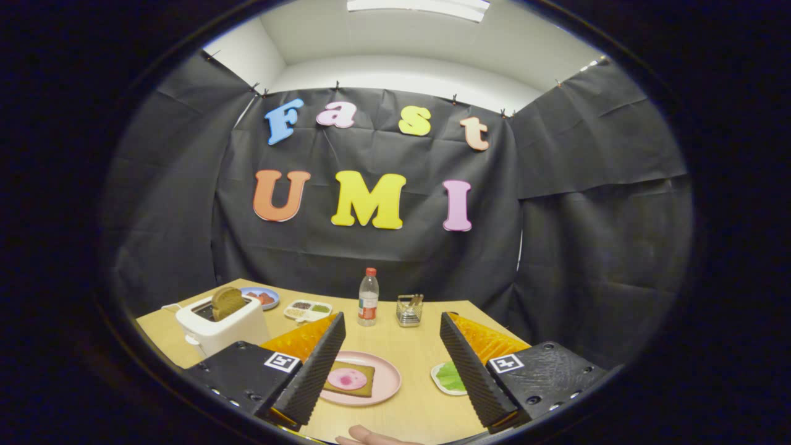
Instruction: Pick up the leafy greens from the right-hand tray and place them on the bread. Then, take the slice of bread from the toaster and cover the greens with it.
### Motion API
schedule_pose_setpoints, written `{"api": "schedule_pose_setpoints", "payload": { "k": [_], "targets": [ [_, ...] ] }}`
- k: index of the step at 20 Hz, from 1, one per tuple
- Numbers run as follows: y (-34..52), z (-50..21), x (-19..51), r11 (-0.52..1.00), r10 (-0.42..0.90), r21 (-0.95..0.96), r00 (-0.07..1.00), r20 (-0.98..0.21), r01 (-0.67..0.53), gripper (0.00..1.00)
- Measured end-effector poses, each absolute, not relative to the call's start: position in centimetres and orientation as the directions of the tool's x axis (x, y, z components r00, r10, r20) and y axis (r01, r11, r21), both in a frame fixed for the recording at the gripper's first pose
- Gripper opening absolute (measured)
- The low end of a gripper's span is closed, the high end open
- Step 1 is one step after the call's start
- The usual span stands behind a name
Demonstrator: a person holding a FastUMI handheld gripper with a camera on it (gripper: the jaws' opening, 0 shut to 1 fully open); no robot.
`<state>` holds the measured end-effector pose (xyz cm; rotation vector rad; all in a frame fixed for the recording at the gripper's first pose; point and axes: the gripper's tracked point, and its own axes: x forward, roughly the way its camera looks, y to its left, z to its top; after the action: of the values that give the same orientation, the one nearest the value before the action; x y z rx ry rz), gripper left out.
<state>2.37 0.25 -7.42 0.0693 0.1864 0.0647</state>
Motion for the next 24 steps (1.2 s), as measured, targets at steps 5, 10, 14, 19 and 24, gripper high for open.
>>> {"api": "schedule_pose_setpoints", "payload": {
  "k": [5,10,14,19,24],
  "targets": [
    [-4.3,-12.2,6.7,0.996,-0.005,0.086,0.955,-0.296,0.032,0.95],
    [-10.0,-18.0,11.8,0.991,-0.098,0.041,0.901,-0.422,0.127,0.95],
    [-14.3,-22.7,15.5,0.987,-0.133,0.006,0.846,-0.517,0.158,0.96],
    [-17.0,-28.5,18.8,0.983,-0.118,0.034,0.761,-0.638,0.180,0.96],
    [-17.6,-32.7,20.3,0.988,-0.083,0.030,0.676,-0.732,0.154,0.96]
  ]
}}
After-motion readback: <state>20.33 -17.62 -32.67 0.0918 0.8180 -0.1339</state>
